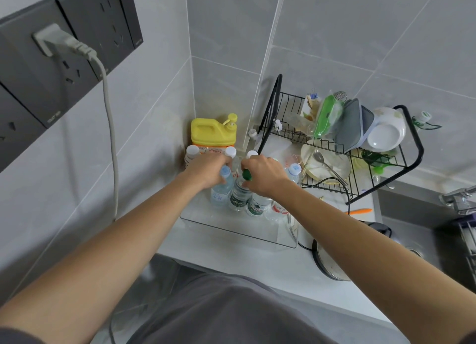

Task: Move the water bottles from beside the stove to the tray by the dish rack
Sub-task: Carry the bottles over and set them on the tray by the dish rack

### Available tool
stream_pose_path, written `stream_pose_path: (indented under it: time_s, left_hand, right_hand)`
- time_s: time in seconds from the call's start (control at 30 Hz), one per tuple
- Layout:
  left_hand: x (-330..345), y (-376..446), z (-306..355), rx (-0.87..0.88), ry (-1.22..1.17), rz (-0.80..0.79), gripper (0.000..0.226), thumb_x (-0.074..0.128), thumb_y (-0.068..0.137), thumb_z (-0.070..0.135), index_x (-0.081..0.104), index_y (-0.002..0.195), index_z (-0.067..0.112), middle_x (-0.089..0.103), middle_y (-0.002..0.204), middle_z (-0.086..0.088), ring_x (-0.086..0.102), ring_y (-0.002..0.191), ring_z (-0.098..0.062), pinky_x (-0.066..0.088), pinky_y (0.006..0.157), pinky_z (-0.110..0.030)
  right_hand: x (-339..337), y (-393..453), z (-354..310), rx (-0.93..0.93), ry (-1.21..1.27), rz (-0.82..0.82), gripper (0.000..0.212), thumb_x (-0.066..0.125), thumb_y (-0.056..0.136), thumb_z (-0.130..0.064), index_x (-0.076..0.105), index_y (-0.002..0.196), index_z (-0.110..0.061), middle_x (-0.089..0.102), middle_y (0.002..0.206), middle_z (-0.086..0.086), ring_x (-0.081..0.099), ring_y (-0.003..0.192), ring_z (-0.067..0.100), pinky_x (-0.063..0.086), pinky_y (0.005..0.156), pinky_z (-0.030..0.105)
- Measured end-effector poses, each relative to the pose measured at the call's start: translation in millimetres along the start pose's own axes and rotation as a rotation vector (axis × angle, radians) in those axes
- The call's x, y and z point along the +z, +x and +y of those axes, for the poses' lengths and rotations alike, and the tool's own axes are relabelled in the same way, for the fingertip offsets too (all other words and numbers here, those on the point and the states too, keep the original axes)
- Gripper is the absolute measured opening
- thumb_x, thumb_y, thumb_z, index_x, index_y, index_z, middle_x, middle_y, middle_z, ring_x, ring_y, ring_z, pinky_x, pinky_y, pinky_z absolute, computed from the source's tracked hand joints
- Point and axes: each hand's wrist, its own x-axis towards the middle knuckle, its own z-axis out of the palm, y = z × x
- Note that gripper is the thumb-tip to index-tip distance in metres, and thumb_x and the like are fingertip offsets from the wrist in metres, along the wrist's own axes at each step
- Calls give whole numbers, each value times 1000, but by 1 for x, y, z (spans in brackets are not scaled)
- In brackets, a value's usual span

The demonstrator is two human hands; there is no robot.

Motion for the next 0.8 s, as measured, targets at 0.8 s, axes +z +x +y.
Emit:
stream_pose_path:
  time_s: [0.8]
  left_hand:
    - [10, -1, -1, 16, 50, 86, 34, 79, 87, 24, 66, 118, 20, 70, 113, -8, 66, 106, -34, 49, 72, -38]
  right_hand:
    - [5, -3, 0, 3, 8, 20, 32, 77, 92, -33, 64, 109, -9, 65, 113, 11, 65, 101, 36, 45, 73, 38]
